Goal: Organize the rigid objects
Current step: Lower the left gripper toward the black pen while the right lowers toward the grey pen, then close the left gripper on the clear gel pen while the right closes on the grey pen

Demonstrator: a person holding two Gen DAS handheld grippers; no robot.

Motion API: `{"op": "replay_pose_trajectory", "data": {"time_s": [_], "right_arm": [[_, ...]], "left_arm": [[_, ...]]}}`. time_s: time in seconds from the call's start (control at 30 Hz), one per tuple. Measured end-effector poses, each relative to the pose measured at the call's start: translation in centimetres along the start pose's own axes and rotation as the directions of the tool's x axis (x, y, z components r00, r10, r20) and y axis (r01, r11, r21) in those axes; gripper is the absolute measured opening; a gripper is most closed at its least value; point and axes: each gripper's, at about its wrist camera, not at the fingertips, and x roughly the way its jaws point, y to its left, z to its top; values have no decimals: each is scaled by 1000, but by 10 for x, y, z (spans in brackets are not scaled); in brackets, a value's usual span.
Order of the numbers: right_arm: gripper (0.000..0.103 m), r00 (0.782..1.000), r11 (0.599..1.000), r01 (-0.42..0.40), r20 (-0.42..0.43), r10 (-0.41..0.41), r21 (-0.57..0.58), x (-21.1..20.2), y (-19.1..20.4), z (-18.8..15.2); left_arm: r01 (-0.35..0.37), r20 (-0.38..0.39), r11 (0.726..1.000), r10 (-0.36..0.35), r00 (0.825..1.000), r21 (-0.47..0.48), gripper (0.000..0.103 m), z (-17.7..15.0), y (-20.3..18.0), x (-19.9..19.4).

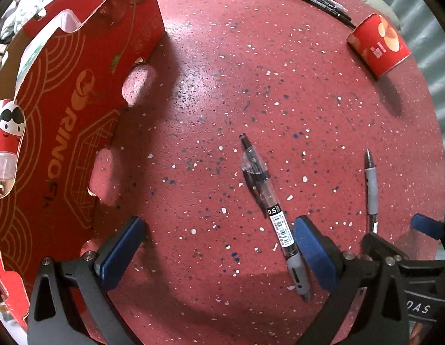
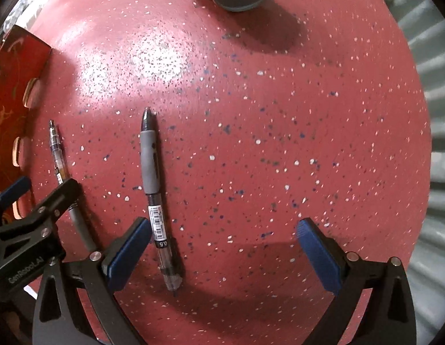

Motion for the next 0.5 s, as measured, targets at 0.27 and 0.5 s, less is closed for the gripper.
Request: {"op": "replay_pose_trajectory", "data": {"time_s": [0.27, 0.5], "right_arm": [[102, 998, 994, 60, 38, -57, -96, -1, 24, -6], [102, 994, 916, 83, 102, -46, -393, -5, 76, -12]], "left_arm": [[2, -4, 1000, -2, 1000, -4, 103, -2, -1, -4], [-1, 3, 1000, 1, 1000, -19, 103, -2, 1, -3]]}}
